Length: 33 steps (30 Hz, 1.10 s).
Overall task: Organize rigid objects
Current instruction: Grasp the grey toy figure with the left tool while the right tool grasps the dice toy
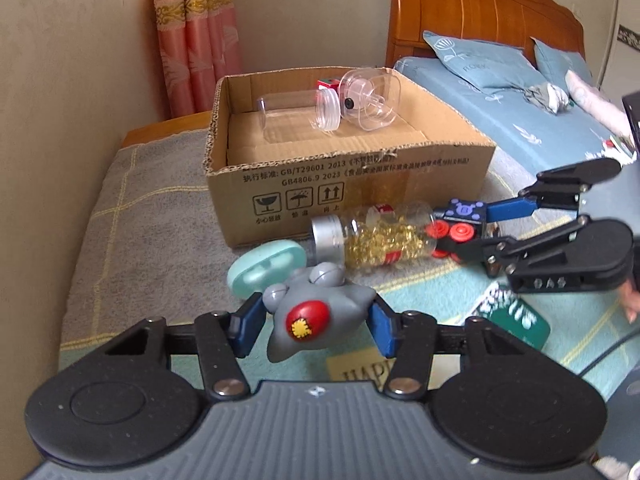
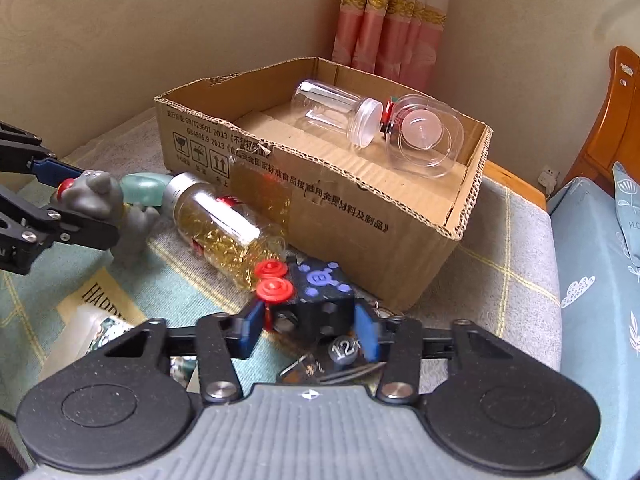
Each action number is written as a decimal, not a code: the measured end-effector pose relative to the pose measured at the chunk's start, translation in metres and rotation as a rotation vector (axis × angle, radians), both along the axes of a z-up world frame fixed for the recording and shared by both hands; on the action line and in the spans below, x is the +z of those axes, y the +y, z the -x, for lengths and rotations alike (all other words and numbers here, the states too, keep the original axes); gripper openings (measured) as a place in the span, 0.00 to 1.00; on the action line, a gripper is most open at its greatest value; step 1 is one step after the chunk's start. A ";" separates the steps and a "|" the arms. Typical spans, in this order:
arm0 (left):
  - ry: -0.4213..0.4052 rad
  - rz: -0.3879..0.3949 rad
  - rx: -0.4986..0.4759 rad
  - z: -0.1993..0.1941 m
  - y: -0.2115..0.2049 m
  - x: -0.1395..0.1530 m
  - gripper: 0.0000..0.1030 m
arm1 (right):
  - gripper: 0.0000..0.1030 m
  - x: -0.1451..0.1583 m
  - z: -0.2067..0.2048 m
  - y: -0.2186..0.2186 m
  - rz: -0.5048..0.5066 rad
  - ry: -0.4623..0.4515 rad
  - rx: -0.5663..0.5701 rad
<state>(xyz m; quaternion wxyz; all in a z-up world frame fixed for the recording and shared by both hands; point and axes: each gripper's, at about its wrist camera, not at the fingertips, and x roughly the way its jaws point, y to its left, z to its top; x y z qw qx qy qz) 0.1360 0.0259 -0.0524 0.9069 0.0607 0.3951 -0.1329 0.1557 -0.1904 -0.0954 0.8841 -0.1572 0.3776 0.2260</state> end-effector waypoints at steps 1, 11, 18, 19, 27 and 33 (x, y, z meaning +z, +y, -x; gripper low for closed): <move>-0.004 -0.010 -0.001 0.005 0.003 0.000 0.52 | 0.49 0.001 0.002 -0.002 -0.002 0.004 -0.001; 0.038 -0.015 0.013 0.025 0.022 -0.010 0.66 | 0.56 0.007 0.003 -0.004 0.003 0.011 0.022; 0.030 -0.028 -0.074 0.024 0.011 -0.017 0.76 | 0.63 0.011 -0.002 0.002 0.002 0.003 0.062; 0.030 -0.033 -0.080 0.023 0.011 -0.020 0.76 | 0.64 0.010 -0.003 0.003 0.007 0.004 0.065; 0.078 -0.029 -0.136 0.013 0.021 -0.036 0.69 | 0.64 0.006 -0.018 0.004 0.042 0.013 0.120; 0.083 -0.011 -0.168 0.008 0.025 -0.035 0.65 | 0.64 0.000 -0.034 0.009 0.059 0.047 0.198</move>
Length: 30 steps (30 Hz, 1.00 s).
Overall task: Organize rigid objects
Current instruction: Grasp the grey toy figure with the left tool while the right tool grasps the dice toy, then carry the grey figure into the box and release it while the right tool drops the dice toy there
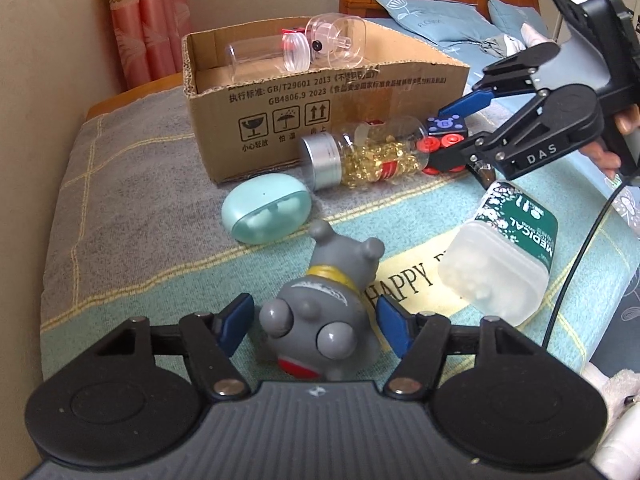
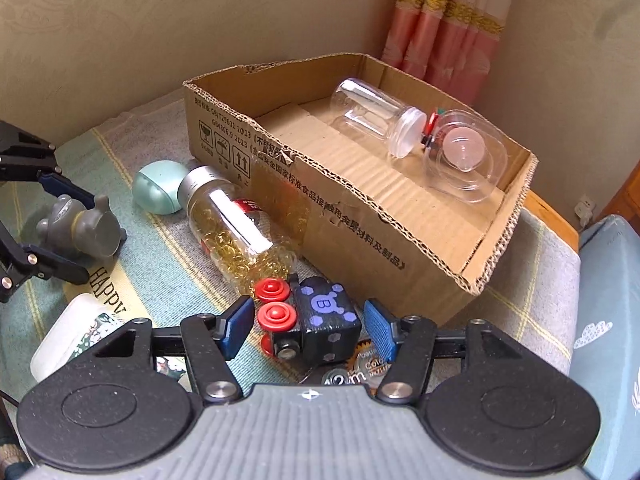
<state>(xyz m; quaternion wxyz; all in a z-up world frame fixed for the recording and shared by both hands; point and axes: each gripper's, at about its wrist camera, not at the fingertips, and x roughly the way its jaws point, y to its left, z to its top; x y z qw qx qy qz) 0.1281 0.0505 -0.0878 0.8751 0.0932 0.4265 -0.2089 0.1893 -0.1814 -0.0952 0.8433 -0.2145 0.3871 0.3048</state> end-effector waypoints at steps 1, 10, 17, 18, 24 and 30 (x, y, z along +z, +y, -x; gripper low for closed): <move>0.000 -0.001 -0.004 -0.001 0.000 0.000 0.65 | 0.64 -0.001 -0.002 0.001 0.003 0.007 0.011; 0.007 -0.018 -0.042 -0.005 -0.002 0.003 0.51 | 0.54 -0.008 -0.003 0.006 0.035 0.026 0.041; 0.006 -0.026 -0.044 -0.002 -0.002 0.009 0.50 | 0.54 0.000 0.002 0.001 0.035 0.011 0.002; 0.004 -0.018 -0.041 -0.001 -0.002 0.011 0.50 | 0.54 0.003 0.004 0.000 0.033 0.008 0.003; -0.017 -0.018 -0.023 0.003 -0.001 0.025 0.50 | 0.54 0.025 0.014 -0.004 0.012 -0.022 0.011; -0.046 -0.032 -0.008 0.005 -0.006 0.050 0.50 | 0.54 0.049 0.021 -0.010 -0.026 -0.044 0.016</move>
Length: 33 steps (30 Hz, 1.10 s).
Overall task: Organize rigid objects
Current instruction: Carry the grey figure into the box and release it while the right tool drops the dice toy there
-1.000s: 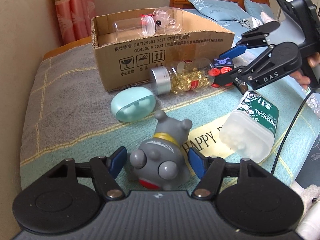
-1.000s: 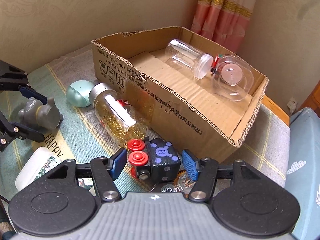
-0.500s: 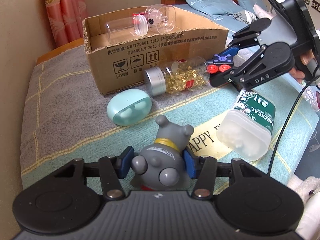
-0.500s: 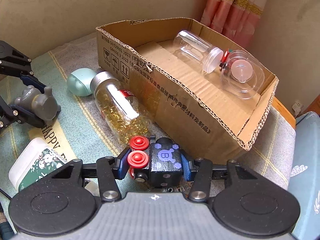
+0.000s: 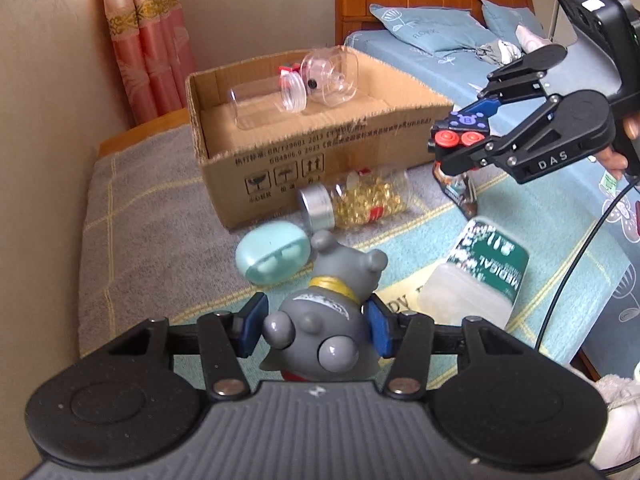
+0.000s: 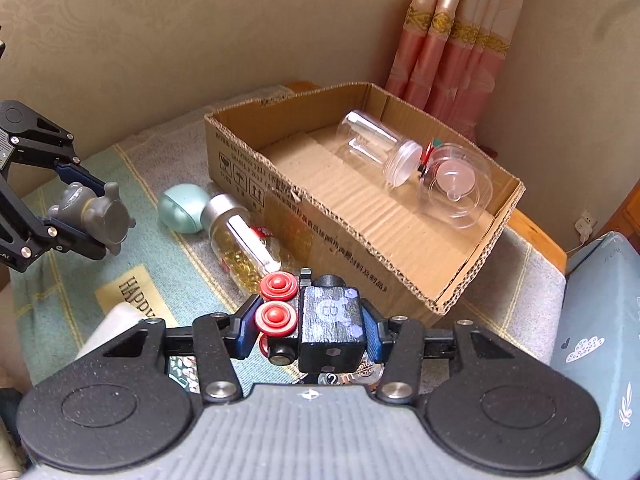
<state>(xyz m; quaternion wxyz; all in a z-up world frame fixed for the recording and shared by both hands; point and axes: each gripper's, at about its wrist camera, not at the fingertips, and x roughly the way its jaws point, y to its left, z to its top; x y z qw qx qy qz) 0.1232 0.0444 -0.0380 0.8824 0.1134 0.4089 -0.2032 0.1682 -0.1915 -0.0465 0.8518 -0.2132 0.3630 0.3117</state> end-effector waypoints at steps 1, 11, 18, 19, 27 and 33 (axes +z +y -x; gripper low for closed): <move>-0.008 0.002 0.003 -0.001 -0.002 0.006 0.50 | 0.54 0.003 0.000 0.000 -0.005 -0.004 0.002; -0.129 0.010 0.013 -0.040 -0.019 0.059 0.50 | 0.54 0.033 -0.003 0.000 -0.082 -0.062 -0.004; -0.183 0.003 0.030 -0.091 -0.029 0.082 0.51 | 0.54 0.049 -0.016 -0.002 -0.126 -0.097 -0.041; -0.188 0.003 0.038 -0.100 -0.030 0.082 0.51 | 0.54 0.051 -0.017 -0.002 -0.128 -0.101 -0.046; -0.221 0.095 0.156 -0.121 -0.018 0.064 0.97 | 0.54 0.056 -0.030 -0.006 -0.145 -0.105 -0.085; -0.219 0.118 0.232 -0.096 -0.008 0.052 0.98 | 0.54 0.050 -0.043 -0.008 -0.154 -0.082 -0.114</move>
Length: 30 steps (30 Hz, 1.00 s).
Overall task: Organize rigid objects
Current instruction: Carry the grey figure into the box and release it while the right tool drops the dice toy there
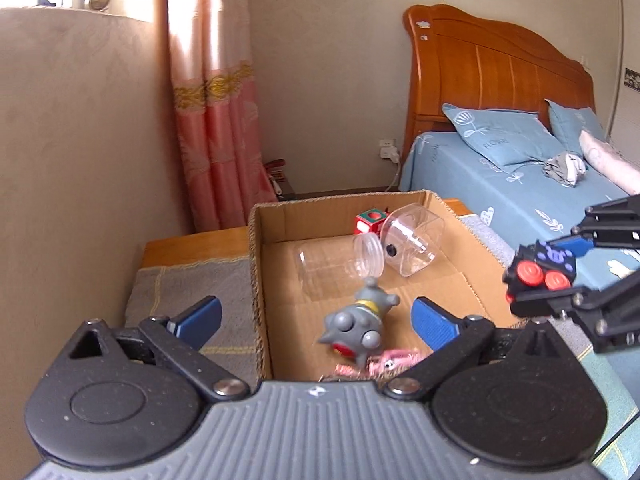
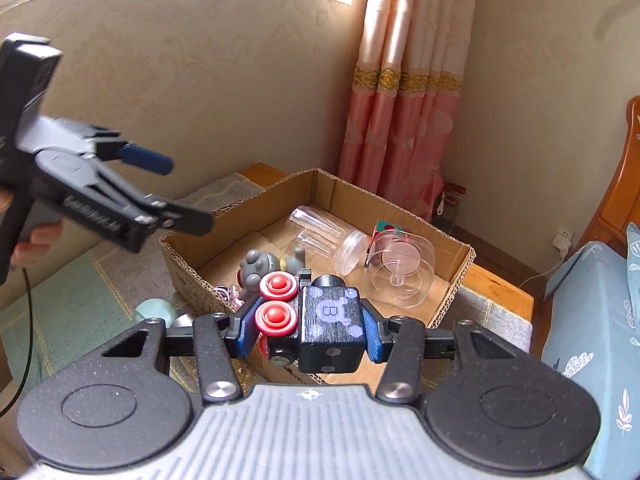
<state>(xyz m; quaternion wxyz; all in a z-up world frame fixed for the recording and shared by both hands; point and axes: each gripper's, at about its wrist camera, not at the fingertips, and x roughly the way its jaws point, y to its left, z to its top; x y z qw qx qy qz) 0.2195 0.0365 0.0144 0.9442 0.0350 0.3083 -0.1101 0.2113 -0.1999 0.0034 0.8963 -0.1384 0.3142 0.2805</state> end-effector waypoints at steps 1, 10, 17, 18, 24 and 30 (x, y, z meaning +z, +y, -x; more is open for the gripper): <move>-0.005 0.005 0.011 0.005 0.002 -0.001 0.98 | 0.54 -0.001 -0.002 0.000 -0.004 0.004 -0.004; -0.011 -0.015 0.134 0.042 0.012 -0.014 0.99 | 0.54 -0.001 -0.023 -0.004 -0.042 0.038 -0.089; 0.000 -0.005 0.147 0.059 0.015 -0.021 0.99 | 0.54 -0.002 -0.051 -0.004 -0.059 0.086 -0.164; -0.004 -0.010 0.145 0.061 0.014 -0.021 0.99 | 0.54 -0.003 -0.055 -0.003 -0.058 0.088 -0.174; -0.013 -0.025 0.164 0.067 0.017 -0.021 0.99 | 0.88 0.002 -0.072 -0.002 -0.074 0.062 -0.240; -0.001 -0.027 0.164 0.069 0.018 -0.023 0.99 | 1.00 0.009 -0.058 -0.004 -0.055 0.021 -0.226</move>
